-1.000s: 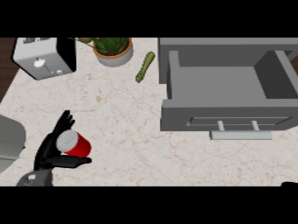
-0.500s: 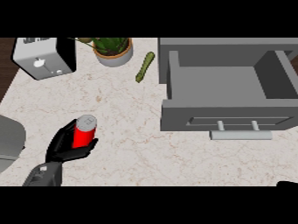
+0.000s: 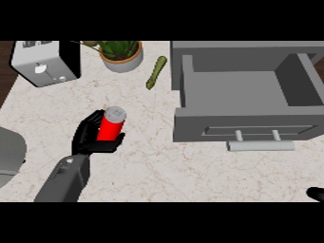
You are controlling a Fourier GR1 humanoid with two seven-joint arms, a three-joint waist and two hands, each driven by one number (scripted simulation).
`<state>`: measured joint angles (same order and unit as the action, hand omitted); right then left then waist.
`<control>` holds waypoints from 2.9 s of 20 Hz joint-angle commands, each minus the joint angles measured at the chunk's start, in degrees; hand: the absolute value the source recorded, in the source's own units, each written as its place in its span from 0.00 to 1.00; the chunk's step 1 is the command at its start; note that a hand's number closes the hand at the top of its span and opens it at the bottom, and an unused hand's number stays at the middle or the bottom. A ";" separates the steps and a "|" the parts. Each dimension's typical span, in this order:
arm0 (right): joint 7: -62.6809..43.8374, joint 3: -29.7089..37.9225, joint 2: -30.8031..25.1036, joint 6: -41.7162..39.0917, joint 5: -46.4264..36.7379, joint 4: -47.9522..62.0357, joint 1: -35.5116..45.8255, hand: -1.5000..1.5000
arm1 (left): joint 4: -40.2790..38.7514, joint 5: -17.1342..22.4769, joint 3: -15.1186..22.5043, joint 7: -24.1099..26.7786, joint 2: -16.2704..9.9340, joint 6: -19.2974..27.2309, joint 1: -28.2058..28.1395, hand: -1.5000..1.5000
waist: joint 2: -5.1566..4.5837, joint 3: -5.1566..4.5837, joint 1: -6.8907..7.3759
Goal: Pick up the can, place it into the drawer and close the drawer
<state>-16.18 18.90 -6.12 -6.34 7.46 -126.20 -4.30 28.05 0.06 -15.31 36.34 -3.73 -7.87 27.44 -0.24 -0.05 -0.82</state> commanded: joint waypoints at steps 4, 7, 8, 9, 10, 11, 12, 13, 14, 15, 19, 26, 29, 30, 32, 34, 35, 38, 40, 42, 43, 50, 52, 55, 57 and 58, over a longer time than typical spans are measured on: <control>-1.48 1.90 -0.91 0.05 0.86 -2.53 -0.73 0.00 | -4.15 4.29 0.39 0.29 3.60 8.67 9.26 1.00 | 0.14 0.01 -0.22; -0.88 0.35 -0.58 0.36 -1.07 -1.21 0.65 0.00 | 2.17 3.20 0.49 -5.29 2.63 6.86 8.25 1.00 | 0.24 0.04 0.52; -4.83 0.82 -0.10 1.03 1.39 -6.62 -0.93 0.00 | 3.84 3.79 0.40 -8.27 3.31 7.43 10.01 1.00 | 0.35 0.05 0.46; -0.23 -2.59 1.33 1.64 -5.37 -1.74 0.12 0.00 | 4.72 2.22 2.37 -8.12 3.34 7.47 8.71 1.00 | 0.27 0.05 0.71; -1.12 -3.72 3.53 2.32 -5.70 -4.88 -2.82 0.00 | 5.29 4.46 4.14 -11.36 3.68 8.42 11.71 1.00 | 0.40 0.06 0.52; 0.08 -1.18 0.74 1.62 -4.64 0.00 0.55 0.00 | 8.51 4.43 5.33 -9.58 3.69 9.18 8.65 1.00 | 0.35 0.06 0.76; 0.21 -0.24 0.69 0.52 -2.40 -1.27 -1.06 0.00 | 11.04 5.40 7.09 -12.67 3.70 10.11 10.54 1.00 | 0.51 0.09 0.78; 1.67 2.19 -0.31 0.57 -0.90 1.07 0.31 0.00 | 13.54 3.70 7.90 -16.19 3.71 11.08 11.46 1.00 | 0.64 0.13 1.12; -0.20 -0.31 0.53 1.08 -2.53 -2.08 0.00 0.00 | 11.98 7.08 10.73 -15.03 3.71 12.63 12.29 1.00 | 0.42 0.06 0.43; 0.76 0.57 1.16 0.12 -1.94 -3.20 -3.48 0.00 | 15.94 5.69 9.59 -20.12 3.71 11.65 13.02 1.00 | 0.58 0.09 0.69; -2.29 0.36 0.24 -0.32 -1.07 -5.49 -3.31 0.00 | 23.70 10.78 17.08 -27.24 3.72 17.39 14.94 1.00 | 0.60 0.06 0.34; -5.50 -0.06 0.41 1.68 -1.17 -7.14 -0.95 0.00 | 27.42 9.49 16.86 -40.02 3.43 22.36 26.34 1.00 | 0.34 0.05 0.22; 0.21 -0.38 1.01 1.10 -3.82 -1.24 -0.46 0.00 | 34.15 11.22 23.11 -45.56 3.72 26.74 25.62 1.00 | 0.39 0.07 0.54; -1.56 -1.22 2.18 1.38 -3.96 -6.58 -3.18 0.00 | 29.62 10.71 22.12 -45.67 3.73 27.07 30.25 1.00 | 0.32 0.07 -0.12; -1.29 0.91 -1.30 1.57 -3.03 0.28 3.42 0.00 | 25.52 11.32 23.08 -44.62 3.73 30.06 34.59 1.00 | 0.08 0.08 -0.20; -1.01 -0.19 -1.10 2.40 -4.45 2.78 5.57 0.00 | 26.93 10.33 22.50 -48.81 3.73 28.16 36.84 1.00 | 0.13 0.08 0.39; -4.15 -2.10 1.56 2.47 -4.23 -6.74 -0.37 0.00 | 26.71 10.93 22.86 -50.60 3.73 30.59 39.02 1.00 | 0.29 0.07 -0.29; -2.80 0.37 -0.69 2.19 -2.67 -1.85 3.35 0.00 | 17.66 13.00 23.07 -47.41 3.73 31.42 44.48 1.00 | -0.03 0.09 -0.99; -2.40 -1.95 0.42 2.75 -5.79 -2.03 2.65 0.00 | 15.69 13.70 24.72 -48.63 3.73 33.43 47.82 1.00 | -0.07 0.10 -1.20; -4.33 -0.55 -0.33 2.52 -3.40 -5.15 2.36 0.00 | 13.10 15.44 23.48 -47.44 3.73 32.00 50.17 1.00 | -0.06 0.09 -1.37; -4.80 -0.33 -0.83 1.57 -1.66 -4.83 2.47 0.00 | 11.21 16.09 24.72 -47.21 3.73 32.61 50.94 1.00 | -0.10 0.10 -1.57; -4.67 -2.54 -0.78 2.50 -4.17 -1.79 5.54 0.00 | 0.96 20.35 26.90 -46.27 3.73 34.24 59.44 1.00 | -0.62 0.16 -2.93; -2.81 -2.40 0.08 1.29 -2.87 -1.95 3.26 0.00 | -1.19 21.12 28.88 -46.40 3.73 35.41 60.69 1.00 | -0.70 0.21 -3.76; -4.04 -2.75 0.21 3.12 -4.22 -2.33 5.31 0.00 | -3.94 22.24 29.02 -45.39 3.73 36.11 62.90 1.00 | -0.87 0.21 -3.88; -4.34 -2.74 -1.07 2.73 -3.77 -1.19 7.56 0.00 | -4.78 23.22 30.33 -42.59 3.73 36.18 61.71 1.00 | -1.04 0.21 -4.12; -4.12 -3.12 -0.30 3.54 -4.97 -1.07 7.26 0.00 | -4.77 23.49 32.30 -44.67 3.73 38.73 63.25 1.00 | -0.91 0.23 -4.43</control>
<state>-20.11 17.21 -6.84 -3.88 4.28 -128.18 1.15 25.64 21.81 13.64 -8.63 0.00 27.64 88.69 -0.98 0.15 -4.36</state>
